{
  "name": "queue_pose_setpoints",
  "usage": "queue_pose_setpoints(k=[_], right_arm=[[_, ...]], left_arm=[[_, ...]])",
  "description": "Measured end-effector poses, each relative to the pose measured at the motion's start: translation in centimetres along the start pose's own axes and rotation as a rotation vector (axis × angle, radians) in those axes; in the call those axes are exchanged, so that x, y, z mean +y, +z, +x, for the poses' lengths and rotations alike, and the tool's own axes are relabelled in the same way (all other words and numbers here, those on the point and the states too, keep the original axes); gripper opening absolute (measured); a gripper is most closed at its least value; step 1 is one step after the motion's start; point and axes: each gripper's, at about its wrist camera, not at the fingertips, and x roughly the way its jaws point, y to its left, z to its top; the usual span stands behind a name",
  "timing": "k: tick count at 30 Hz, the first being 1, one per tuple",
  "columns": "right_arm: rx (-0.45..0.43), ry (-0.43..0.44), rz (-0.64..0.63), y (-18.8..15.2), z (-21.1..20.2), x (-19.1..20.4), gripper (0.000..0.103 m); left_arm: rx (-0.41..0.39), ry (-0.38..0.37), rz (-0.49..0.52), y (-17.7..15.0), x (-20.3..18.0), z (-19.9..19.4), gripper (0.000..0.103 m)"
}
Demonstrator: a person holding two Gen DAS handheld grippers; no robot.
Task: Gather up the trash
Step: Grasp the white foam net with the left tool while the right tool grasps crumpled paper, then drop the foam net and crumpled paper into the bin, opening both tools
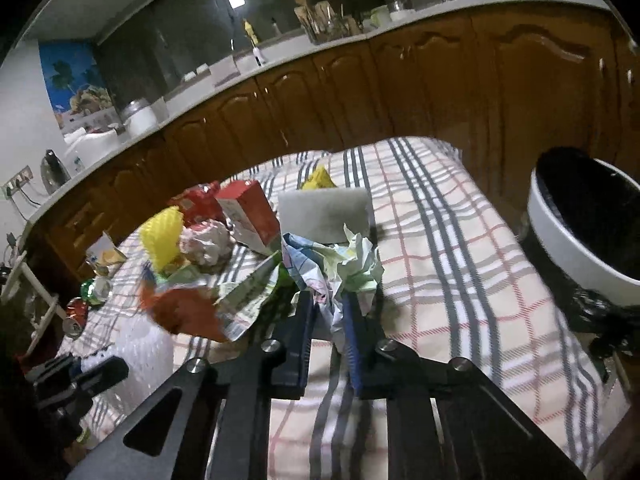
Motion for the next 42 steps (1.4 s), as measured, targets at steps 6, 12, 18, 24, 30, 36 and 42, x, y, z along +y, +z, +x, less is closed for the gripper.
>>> queue_pose_setpoints(k=[6,12,18,24,30,36,42], right_arm=[[-0.052,0.003,0.036,0.1,-3.3,-1.5,0.015],[-0.110,-0.042,0.073,0.4,-6.3,-4.1,0.015],[-0.142,-0.099,0.118,1.0,-7.8,-7.1,0.015],[-0.162,-0.165,0.164,1.7,-8.8,-10.6,0.015],[-0.168,-0.221,0.192,3.0,-9.4,-13.6,0.015],[-0.148,-0.256,0.218,4.6,-8.6,-16.7,0.015],[-0.114,-0.265,0.257,5.7,-7.5,-19.3,0.015]], left_arm=[[-0.015,-0.089,0.008,2.1,-1.7,0.3,0.016],[-0.027,-0.153,0.043,4.0,-4.2,1.2,0.016],[-0.026,-0.194,0.088,5.6,-6.9,3.6,0.016],[-0.010,-0.243,0.112,7.6,-9.5,6.6,0.016],[0.009,-0.289,0.125,10.2,-12.4,9.9,0.016],[0.036,-0.323,0.129,12.7,-15.3,13.6,0.016],[0.091,-0.349,0.156,14.1,-18.6,18.0,0.017]])
